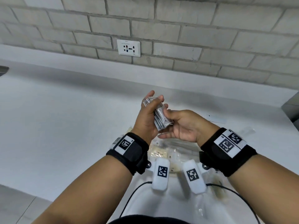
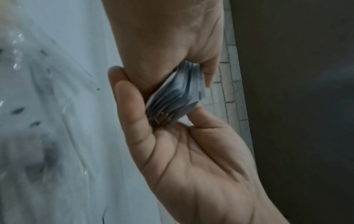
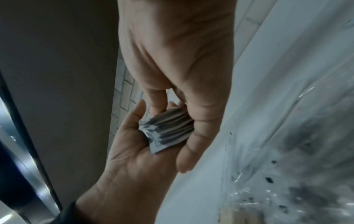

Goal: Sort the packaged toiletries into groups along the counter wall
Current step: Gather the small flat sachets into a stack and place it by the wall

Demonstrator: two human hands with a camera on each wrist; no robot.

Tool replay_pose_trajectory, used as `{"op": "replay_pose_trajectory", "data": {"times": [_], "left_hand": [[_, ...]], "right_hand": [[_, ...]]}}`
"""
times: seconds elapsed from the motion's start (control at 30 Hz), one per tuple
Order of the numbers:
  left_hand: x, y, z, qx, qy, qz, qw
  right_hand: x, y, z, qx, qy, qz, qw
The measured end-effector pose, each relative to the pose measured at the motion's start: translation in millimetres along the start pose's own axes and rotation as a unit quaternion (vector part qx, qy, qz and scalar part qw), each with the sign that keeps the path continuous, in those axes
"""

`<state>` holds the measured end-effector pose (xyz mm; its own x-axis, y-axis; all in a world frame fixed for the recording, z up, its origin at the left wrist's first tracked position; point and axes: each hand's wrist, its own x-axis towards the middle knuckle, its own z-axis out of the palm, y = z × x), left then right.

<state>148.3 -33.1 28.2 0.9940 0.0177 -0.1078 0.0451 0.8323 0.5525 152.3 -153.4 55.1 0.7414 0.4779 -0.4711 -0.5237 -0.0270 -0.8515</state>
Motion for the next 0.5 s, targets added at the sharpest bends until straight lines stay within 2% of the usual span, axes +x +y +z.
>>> {"op": "replay_pose_trajectory", "data": {"times": [0.2,0.33,0.4,0.5], "left_hand": [[32.5,52.7,-33.9,0.079,-0.002,0.046,0.996],[57.3,88.6,-64.0,0.137,0.033,0.018,0.99],[73.4,110.4,-83.4,0.242,0.051,-0.017,0.969],[98.5,139.2,-109.7,0.407,0.064,-0.073,0.908]], "right_hand": [[60.7,-13.1,38.1,-0.028,-0.002,0.008,1.0],[109.4,-19.9,52.1,-0.041,-0.006,0.008,0.999],[136.3,-24.3,54.0,-0.08,-0.001,0.022,0.997],[170.7,-30.6,54.2,-0.181,0.019,0.067,0.981]]}}
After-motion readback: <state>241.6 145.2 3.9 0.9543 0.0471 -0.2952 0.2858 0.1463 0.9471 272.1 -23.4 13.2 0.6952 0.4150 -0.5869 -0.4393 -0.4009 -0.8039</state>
